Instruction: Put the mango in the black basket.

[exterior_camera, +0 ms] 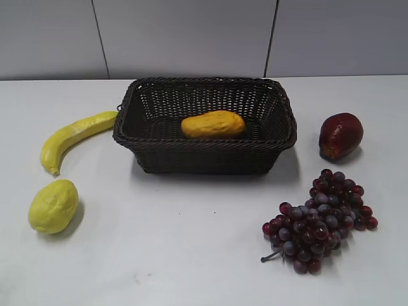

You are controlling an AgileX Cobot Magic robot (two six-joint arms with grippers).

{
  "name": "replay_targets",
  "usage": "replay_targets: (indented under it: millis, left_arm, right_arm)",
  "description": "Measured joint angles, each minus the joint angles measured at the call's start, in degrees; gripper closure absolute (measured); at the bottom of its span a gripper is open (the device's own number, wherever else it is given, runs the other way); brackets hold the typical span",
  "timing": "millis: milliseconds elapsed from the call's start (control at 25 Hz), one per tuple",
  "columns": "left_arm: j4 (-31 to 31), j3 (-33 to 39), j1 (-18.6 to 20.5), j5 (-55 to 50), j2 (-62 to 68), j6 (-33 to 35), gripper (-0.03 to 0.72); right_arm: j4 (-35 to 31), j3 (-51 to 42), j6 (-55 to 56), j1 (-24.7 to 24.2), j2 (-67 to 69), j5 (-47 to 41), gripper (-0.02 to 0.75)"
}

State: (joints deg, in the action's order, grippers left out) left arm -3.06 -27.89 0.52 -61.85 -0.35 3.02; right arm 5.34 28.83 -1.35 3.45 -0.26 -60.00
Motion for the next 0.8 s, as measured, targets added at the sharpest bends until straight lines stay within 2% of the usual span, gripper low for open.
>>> replay_targets:
  millis: [800]
  left_arm:
    - [-0.04, 0.0, 0.0, 0.0, 0.0, 0.0, 0.452]
  right_arm:
    - [0.0, 0.0, 0.0, 0.0, 0.0, 0.0, 0.149]
